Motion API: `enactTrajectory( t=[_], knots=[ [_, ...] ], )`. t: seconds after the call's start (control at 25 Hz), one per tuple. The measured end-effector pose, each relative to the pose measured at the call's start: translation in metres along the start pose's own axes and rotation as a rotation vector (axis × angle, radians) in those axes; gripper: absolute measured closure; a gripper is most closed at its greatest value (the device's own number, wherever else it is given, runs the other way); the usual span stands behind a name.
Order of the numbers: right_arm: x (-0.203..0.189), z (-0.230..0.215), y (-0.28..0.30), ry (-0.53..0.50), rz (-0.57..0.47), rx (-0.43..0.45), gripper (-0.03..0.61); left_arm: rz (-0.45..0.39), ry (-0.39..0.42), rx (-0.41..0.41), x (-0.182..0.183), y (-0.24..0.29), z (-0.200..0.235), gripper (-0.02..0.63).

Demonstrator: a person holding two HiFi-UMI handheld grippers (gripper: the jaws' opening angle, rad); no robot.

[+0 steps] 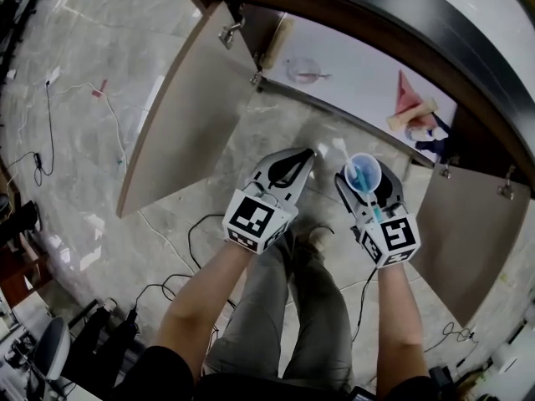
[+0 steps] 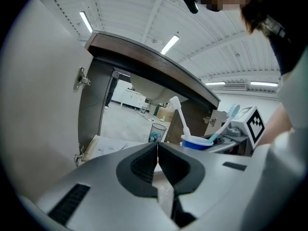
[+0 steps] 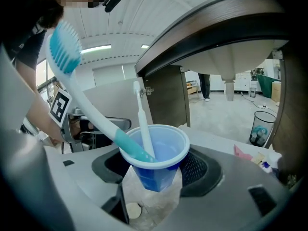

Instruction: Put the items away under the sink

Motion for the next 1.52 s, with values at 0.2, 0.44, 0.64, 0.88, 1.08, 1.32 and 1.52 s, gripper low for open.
enactTrajectory(
  t=[0.2, 0.44, 0.64, 0.88, 1.08, 1.32, 1.52],
  knots=[
    [-0.016, -0.004, 0.015, -0.005, 0.009, 0.012, 0.262, 0.001, -0.011, 0.010, -0.022, 0.003, 0.006, 0.604],
    [-0.030, -0.012, 0.034, -0.014, 0.017, 0.024, 0.262, -0.008, -0.014, 0.035, -0.043, 0.013, 0.016, 0.604],
    [-0.042, -0.024, 0.049, -0.012, 0.006, 0.022, 0.262, -0.015, -0.002, 0.043, -0.054, 0.028, 0.025, 0.604],
    [-0.060, -0.034, 0.064, -0.009, 0.011, 0.029, 0.262, -0.007, 0.005, 0.047, -0.074, 0.040, 0.031, 0.604],
    [-0.072, -0.043, 0.077, -0.010, 0.010, 0.033, 0.262, 0.008, -0.004, 0.047, -0.094, 0.049, 0.034, 0.604],
    [-0.085, -0.055, 0.094, -0.019, 0.000, 0.039, 0.262, 0.012, -0.005, 0.042, -0.115, 0.063, 0.040, 0.604],
    [-0.097, -0.063, 0.107, -0.026, 0.002, 0.046, 0.262, 0.006, -0.001, 0.059, -0.128, 0.072, 0.049, 0.604]
  ],
)
Point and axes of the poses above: the fingertips, and each gripper's own axes: y forward along the fingers, z to its left, x out of its top, the point moved 10 cm from there along -y, backward along the fingers, and after that the axes turned 3 degrees about y, right-handed, at the moved point
